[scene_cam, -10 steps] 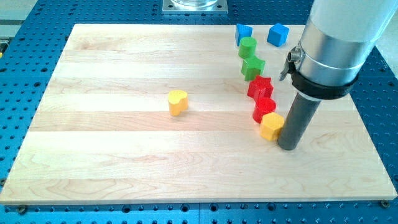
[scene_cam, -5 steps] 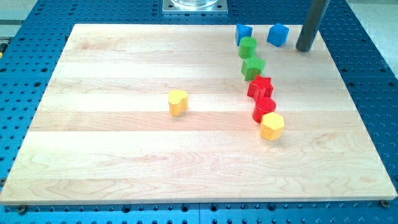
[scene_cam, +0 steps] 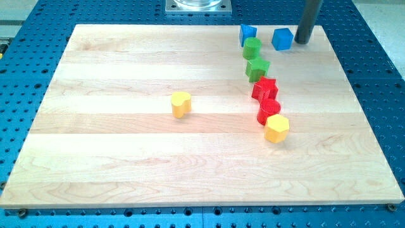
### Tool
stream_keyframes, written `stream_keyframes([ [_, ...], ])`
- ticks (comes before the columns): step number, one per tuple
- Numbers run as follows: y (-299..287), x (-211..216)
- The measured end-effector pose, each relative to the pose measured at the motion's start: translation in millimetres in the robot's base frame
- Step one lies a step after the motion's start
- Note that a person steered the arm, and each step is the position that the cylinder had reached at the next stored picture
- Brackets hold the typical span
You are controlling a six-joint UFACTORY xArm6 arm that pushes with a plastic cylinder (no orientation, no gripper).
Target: Slide the blue cube diagonally bottom right to the red star
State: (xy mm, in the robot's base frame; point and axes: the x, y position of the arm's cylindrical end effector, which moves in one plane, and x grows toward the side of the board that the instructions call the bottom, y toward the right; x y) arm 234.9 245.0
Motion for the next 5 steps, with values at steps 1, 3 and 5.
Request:
stream_keyframes([
  [1,-15.8,-7.4],
  [3,-32.4,0.1],
  [5,-43.9,-32.5],
])
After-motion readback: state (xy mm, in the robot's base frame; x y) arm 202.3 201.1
